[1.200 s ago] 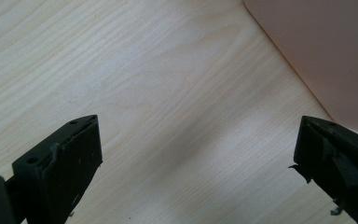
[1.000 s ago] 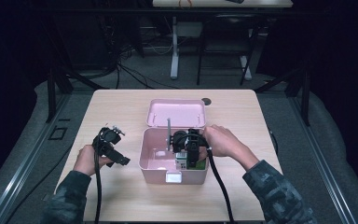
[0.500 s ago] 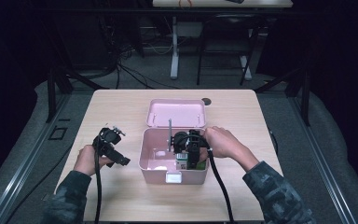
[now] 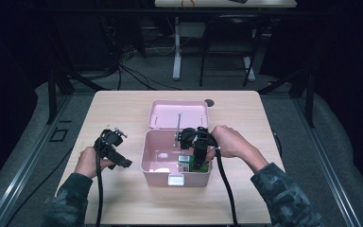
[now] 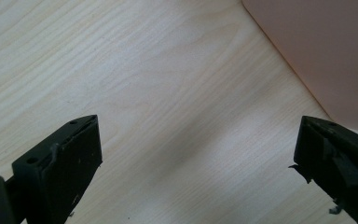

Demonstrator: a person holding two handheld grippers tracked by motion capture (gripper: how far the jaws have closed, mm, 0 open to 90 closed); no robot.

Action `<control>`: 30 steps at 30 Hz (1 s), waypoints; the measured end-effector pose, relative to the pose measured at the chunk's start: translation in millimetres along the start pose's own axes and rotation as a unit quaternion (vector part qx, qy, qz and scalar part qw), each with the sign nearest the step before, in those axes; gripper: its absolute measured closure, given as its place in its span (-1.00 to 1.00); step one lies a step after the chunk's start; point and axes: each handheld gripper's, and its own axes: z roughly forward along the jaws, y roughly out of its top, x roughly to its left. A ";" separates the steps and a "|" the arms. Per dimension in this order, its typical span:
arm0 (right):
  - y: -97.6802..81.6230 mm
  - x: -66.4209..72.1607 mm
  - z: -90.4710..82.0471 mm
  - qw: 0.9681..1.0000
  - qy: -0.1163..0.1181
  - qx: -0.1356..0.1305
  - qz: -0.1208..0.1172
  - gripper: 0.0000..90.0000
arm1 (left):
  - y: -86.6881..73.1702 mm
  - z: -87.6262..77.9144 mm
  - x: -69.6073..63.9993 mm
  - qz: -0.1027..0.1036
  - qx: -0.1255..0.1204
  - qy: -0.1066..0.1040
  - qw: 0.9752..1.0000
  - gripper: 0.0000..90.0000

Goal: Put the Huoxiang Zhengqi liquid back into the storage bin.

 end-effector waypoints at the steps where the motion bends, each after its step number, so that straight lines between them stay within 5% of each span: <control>1: -1.1 -0.7 -0.8 1.000 0.000 -0.004 0.003 -0.15 | 0.0 -0.5 0.0 -0.001 -0.002 -0.002 1.000 -0.98; 10: -14.7 -4.7 -17.6 0.998 -0.001 -0.060 0.030 -0.66 | 0.6 -6.6 0.4 -0.005 -0.012 -0.004 1.000 -0.98; 14: -21.2 -6.9 -25.4 0.995 -0.002 -0.090 0.043 -0.70 | 1.0 -11.1 0.4 -0.008 -0.016 -0.008 1.000 -0.98; 26: -50.4 -21.0 -39.9 0.980 -0.034 -0.160 0.116 -0.89 | 5.1 -24.8 -3.2 -0.007 -0.033 -0.018 0.999 -0.98; 30: -60.8 -26.9 -42.0 0.972 -0.041 -0.185 0.138 -0.89 | 7.2 -28.4 -4.0 -0.008 -0.037 -0.019 0.999 -0.98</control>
